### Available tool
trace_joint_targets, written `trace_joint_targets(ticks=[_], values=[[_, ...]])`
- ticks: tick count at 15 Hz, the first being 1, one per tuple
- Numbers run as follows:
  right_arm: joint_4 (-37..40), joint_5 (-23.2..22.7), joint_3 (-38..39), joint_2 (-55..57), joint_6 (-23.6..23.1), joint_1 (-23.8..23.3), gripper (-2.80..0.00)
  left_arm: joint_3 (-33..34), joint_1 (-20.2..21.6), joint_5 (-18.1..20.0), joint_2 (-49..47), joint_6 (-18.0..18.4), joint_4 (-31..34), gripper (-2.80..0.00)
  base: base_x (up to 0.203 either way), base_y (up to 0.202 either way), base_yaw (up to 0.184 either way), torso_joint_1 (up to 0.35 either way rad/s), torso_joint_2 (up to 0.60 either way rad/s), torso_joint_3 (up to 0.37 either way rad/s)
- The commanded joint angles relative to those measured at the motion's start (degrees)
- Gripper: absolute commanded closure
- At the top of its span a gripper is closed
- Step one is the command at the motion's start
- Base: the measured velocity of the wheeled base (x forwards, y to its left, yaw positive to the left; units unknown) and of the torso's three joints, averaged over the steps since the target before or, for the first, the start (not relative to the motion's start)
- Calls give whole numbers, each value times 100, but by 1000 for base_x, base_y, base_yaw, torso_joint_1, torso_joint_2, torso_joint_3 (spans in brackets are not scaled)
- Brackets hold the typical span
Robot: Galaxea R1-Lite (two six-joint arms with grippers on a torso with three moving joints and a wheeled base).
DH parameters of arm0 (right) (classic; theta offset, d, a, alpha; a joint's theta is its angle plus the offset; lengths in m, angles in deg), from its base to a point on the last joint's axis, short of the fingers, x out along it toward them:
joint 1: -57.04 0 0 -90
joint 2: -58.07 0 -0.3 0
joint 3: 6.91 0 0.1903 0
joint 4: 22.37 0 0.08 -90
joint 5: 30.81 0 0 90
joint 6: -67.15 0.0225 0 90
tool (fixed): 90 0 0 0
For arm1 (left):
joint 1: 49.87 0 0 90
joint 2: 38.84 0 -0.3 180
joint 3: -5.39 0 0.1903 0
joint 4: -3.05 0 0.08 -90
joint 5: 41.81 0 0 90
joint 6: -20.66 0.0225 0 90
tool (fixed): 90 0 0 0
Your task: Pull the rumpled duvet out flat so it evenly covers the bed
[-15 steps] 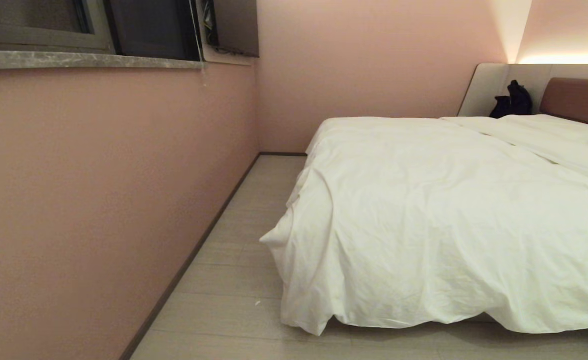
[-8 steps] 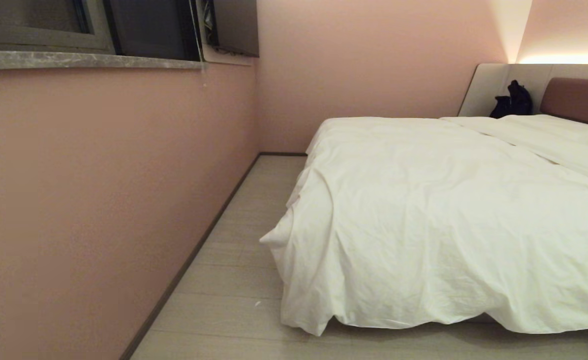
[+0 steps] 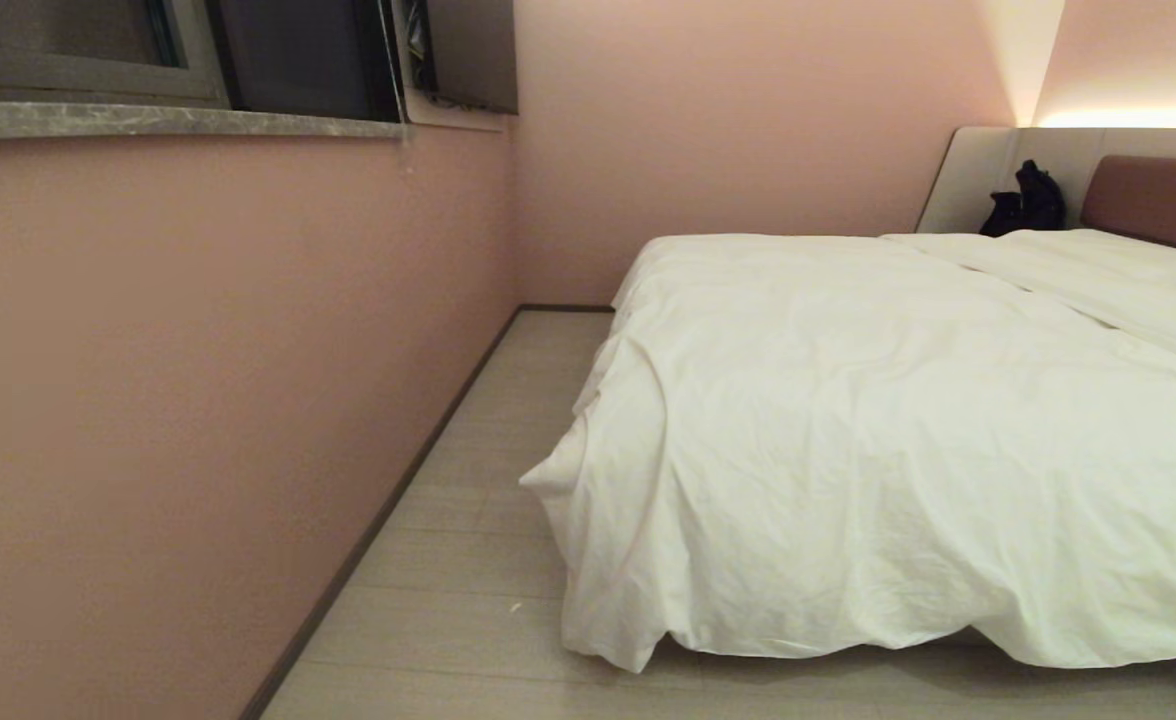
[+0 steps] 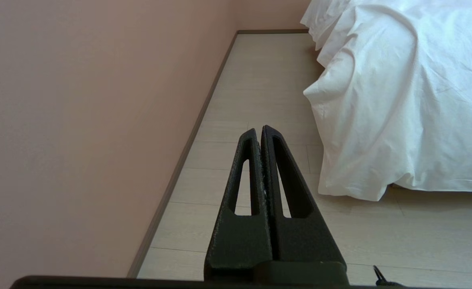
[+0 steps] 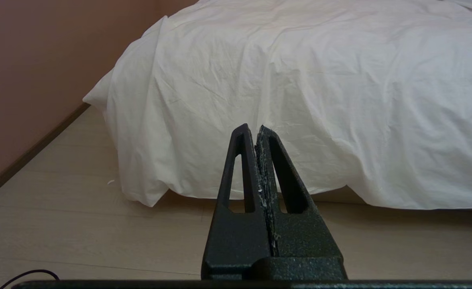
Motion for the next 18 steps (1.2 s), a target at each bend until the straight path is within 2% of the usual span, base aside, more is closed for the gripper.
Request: trace_joint_targets(ticks=[1, 18], values=[[-1, -4, 0, 7, -2, 2, 0, 0, 1, -5, 0, 3, -1, 0, 0, 0, 0, 0, 0, 0], [-10, -4, 0, 7, -55, 2, 0, 0, 1, 0, 0, -2, -1, 0, 0, 0, 0, 0, 0, 0]])
